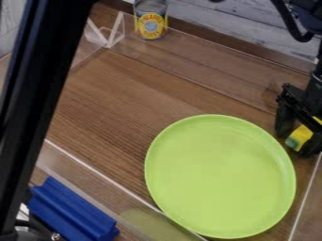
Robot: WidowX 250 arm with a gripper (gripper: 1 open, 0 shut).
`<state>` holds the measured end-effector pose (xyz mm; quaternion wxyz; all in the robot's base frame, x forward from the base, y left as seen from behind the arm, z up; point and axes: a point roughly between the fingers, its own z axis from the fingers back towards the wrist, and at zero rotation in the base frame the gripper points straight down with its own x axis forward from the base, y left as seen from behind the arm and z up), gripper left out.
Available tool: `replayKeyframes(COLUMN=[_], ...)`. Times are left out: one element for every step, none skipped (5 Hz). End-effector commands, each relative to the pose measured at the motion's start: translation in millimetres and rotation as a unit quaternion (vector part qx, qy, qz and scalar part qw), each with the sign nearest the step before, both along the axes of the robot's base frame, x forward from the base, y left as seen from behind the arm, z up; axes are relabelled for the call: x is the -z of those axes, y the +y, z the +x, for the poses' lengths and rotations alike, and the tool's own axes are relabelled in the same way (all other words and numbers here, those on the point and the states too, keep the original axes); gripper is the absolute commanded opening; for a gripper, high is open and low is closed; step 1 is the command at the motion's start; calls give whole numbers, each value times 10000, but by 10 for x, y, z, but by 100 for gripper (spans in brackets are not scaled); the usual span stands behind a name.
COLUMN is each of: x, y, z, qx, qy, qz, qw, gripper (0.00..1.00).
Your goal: Put the banana in the green plate
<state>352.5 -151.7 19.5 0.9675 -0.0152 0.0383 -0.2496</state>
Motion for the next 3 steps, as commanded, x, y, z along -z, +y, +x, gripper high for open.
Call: replayKeyframes(x=[-42, -42, -41], y=[-12, -18, -23], z=[23, 24, 26], qx=[38, 40, 45], qy=[-49, -26, -4], qz=[-42, -38, -35], qw=[10000, 10000, 10000], gripper=[100, 100, 100])
